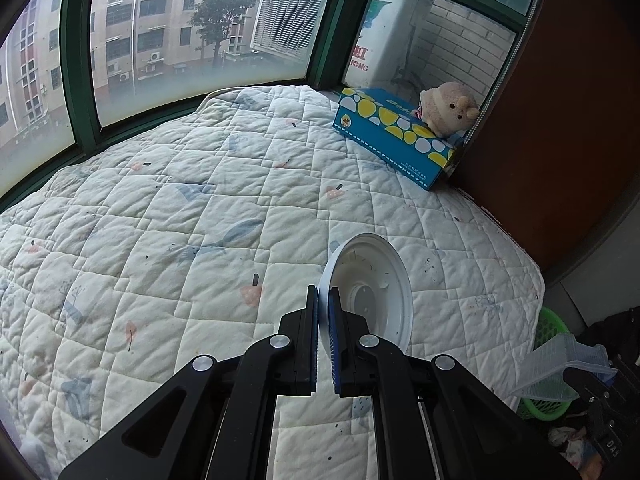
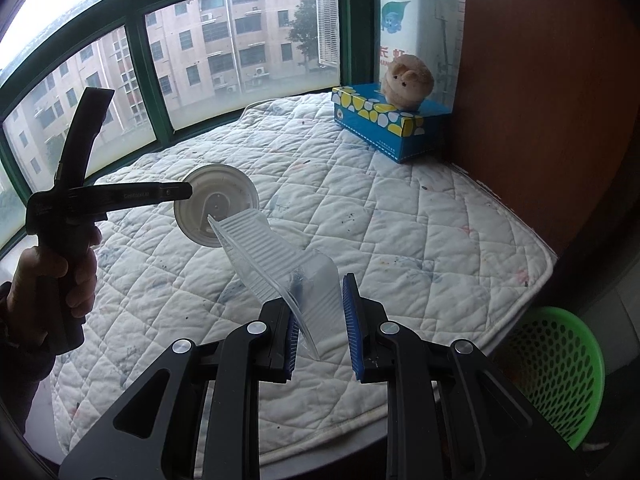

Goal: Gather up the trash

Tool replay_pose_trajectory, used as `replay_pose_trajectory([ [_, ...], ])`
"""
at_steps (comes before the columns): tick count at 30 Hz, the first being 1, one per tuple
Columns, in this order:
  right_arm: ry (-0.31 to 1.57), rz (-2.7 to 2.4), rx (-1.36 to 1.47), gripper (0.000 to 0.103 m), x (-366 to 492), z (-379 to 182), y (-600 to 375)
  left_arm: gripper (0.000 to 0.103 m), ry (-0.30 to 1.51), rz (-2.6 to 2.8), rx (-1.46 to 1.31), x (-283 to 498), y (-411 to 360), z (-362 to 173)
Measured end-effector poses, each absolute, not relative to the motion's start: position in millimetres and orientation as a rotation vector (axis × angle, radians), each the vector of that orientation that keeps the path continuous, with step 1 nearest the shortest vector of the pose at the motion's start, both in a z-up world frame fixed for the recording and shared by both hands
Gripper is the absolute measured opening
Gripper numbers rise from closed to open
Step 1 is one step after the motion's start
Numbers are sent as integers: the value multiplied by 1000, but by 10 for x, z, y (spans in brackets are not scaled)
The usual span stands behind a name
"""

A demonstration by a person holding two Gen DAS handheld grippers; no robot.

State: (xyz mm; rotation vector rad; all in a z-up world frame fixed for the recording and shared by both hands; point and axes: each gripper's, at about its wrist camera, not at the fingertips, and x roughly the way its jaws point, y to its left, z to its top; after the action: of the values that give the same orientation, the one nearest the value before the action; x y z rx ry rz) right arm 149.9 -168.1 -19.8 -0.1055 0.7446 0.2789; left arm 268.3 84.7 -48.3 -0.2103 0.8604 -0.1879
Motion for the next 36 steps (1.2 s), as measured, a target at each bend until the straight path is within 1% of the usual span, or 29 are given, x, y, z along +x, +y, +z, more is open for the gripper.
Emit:
replay_pose_trajectory([
  [18, 741, 281, -88, 21, 1495, -199, -1734, 5, 891, -181, -213, 2694, 804, -649],
  [29, 738, 273, -77, 21, 1470, -206, -1819, 5, 879, -185, -204, 2688, 732, -574],
  [36, 736, 273, -77, 21, 1467, -201, -1822, 5, 890, -175, -203, 2663, 766, -622],
])
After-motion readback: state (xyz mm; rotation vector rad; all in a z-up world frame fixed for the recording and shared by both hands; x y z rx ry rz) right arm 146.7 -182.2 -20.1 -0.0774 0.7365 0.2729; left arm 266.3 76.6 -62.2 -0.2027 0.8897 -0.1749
